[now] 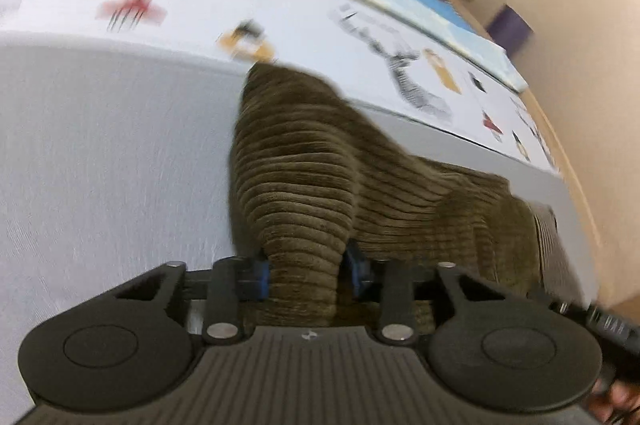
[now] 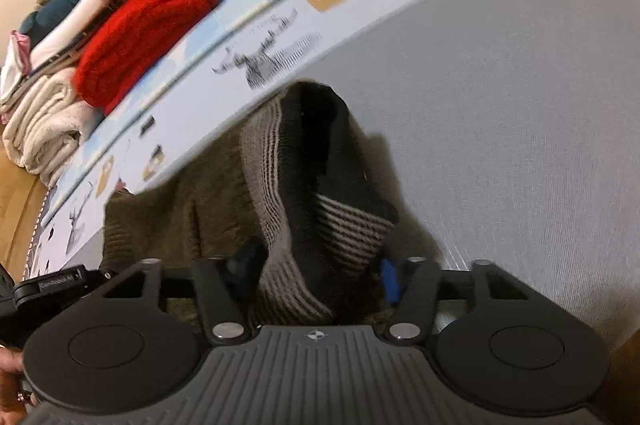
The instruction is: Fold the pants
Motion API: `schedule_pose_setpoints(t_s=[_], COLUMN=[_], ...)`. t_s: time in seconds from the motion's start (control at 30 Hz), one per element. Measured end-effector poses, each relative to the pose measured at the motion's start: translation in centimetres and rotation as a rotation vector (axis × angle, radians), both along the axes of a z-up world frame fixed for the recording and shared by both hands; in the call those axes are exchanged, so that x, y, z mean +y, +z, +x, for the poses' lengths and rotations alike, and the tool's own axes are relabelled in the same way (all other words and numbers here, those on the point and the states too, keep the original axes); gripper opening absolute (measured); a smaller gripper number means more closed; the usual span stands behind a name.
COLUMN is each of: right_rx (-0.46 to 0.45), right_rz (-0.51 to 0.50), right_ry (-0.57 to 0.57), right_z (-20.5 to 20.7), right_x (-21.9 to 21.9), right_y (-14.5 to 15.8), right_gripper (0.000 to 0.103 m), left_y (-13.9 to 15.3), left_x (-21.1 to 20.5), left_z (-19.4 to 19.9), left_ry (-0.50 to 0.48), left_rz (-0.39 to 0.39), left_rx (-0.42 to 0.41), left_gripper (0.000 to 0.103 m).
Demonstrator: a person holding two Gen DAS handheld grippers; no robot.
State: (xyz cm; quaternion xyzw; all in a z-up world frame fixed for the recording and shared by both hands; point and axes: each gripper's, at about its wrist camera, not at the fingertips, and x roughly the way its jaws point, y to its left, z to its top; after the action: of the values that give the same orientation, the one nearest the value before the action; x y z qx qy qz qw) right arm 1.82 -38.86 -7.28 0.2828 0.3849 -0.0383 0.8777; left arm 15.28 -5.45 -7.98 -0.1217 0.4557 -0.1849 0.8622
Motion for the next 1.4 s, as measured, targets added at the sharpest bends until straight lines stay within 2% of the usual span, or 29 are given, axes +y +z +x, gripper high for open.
schedule_pose_setpoints(t_s=[0.07, 0.13, 0.27, 0.37, 0.47, 0.57, 0.6, 0.63, 0.67, 0.7, 0.73, 0.77, 0.8, 0.87, 0.93, 1.0, 1.03, 1.07, 1.1, 1.13, 1.17, 1.3, 1.4], right_rx=[-0.029, -0.061, -0.181, -0.253, -0.314, -0.312, -0.291, -0.254, -0.177, -0.079, 0.028, 0.104, 0.151, 0.15, 0.145, 0.152, 0.153, 0.153, 0.154, 0.155, 0.155, 0.12, 0.11], right_rz=[-0.015, -0.022, -0.087, -0.075, -0.078, -0.078, -0.071, -0.057, -0.035, -0.021, -0.024, -0.046, -0.076, -0.079, -0.058, -0.067, -0.08, -0.092, -0.091, -0.082, -0.085, -0.13, -0.081], right_ry=[-0.012, -0.025, -0.006, -0.014, 0.015, 0.069, 0.089, 0.106, 0.122, 0.137, 0.145, 0.135, 0.13, 0.135, 0.136, 0.148, 0.15, 0.151, 0.148, 0.141, 0.131, 0.133, 0.165], right_z=[0.0, 0.3, 1.4, 3.5, 6.1, 9.8, 10.9, 12.4, 14.3, 15.9, 17.3, 18.1, 18.5, 18.4, 18.4, 18.6, 18.6, 18.7, 18.8, 18.7, 18.6, 17.7, 17.4], right_x=[0.5, 0.9, 2.8, 3.6, 4.6, 5.7, 6.0, 6.2, 6.4, 6.7, 6.8, 6.8, 7.0, 6.8, 6.3, 6.3, 6.4, 6.5, 6.9, 6.9, 6.9, 7.8, 8.2], right_y=[0.8, 1.6, 4.4, 6.8, 9.0, 9.6, 9.2, 8.4, 6.9, 5.1, 3.4, 2.2, 1.3, 0.9, 1.1, 0.7, 0.6, 0.5, 0.5, 0.6, 0.7, 1.9, 2.2], right_gripper=[0.047, 0.046, 0.045, 0.045, 0.045, 0.047, 0.048, 0.051, 0.056, 0.056, 0.056, 0.055, 0.055, 0.058, 0.059, 0.06, 0.061, 0.062, 0.062, 0.062, 0.062, 0.062, 0.065], left_y=[1.7, 3.6, 7.9, 10.8, 12.5, 11.2, 10.3, 8.9, 7.2, 5.3, 4.1, 3.5, 3.5, 5.1, 6.3, 5.6, 4.3, 2.7, 1.9, 2.1, 2.6, 4.3, 3.6], left_x=[-0.9, -1.2, -0.6, 0.9, 3.4, 6.3, 7.2, 7.9, 8.6, 9.1, 9.5, 10.3, 11.1, 12.3, 12.0, 10.7, 10.1, 9.1, 8.8, 8.6, 8.7, 10.1, 10.6], left_z=[-0.8, -1.1, 0.2, 2.6, 5.1, 7.6, 8.6, 9.6, 10.6, 11.9, 12.6, 12.8, 12.6, 11.6, 10.8, 10.3, 10.3, 10.1, 9.8, 9.7, 9.7, 8.6, 8.7], left_ry=[-0.053, -0.08, -0.092, -0.096, -0.08, -0.029, 0.002, 0.037, 0.078, 0.135, 0.185, 0.228, 0.254, 0.244, 0.182, 0.079, 0.028, -0.016, -0.033, -0.032, -0.028, -0.008, -0.04], left_rz=[0.061, 0.072, 0.084, 0.065, 0.026, -0.023, -0.033, -0.026, 0.014, 0.106, 0.169, 0.199, 0.18, 0.087, 0.081, 0.137, 0.193, 0.286, 0.338, 0.363, 0.358, 0.252, 0.178], left_rx=[-0.088, -0.152, -0.236, -0.285, -0.29, -0.254, -0.228, -0.2, -0.155, -0.051, 0.016, 0.059, 0.077, 0.047, 0.01, 0.042, 0.091, 0.144, 0.146, 0.117, 0.11, 0.096, 0.17], left_gripper=[0.033, 0.032, 0.032, 0.032, 0.033, 0.035, 0.04, 0.05, 0.056, 0.056, 0.055, 0.055, 0.055, 0.055, 0.055, 0.055, 0.055, 0.058, 0.067, 0.07, 0.069, 0.067, 0.069])
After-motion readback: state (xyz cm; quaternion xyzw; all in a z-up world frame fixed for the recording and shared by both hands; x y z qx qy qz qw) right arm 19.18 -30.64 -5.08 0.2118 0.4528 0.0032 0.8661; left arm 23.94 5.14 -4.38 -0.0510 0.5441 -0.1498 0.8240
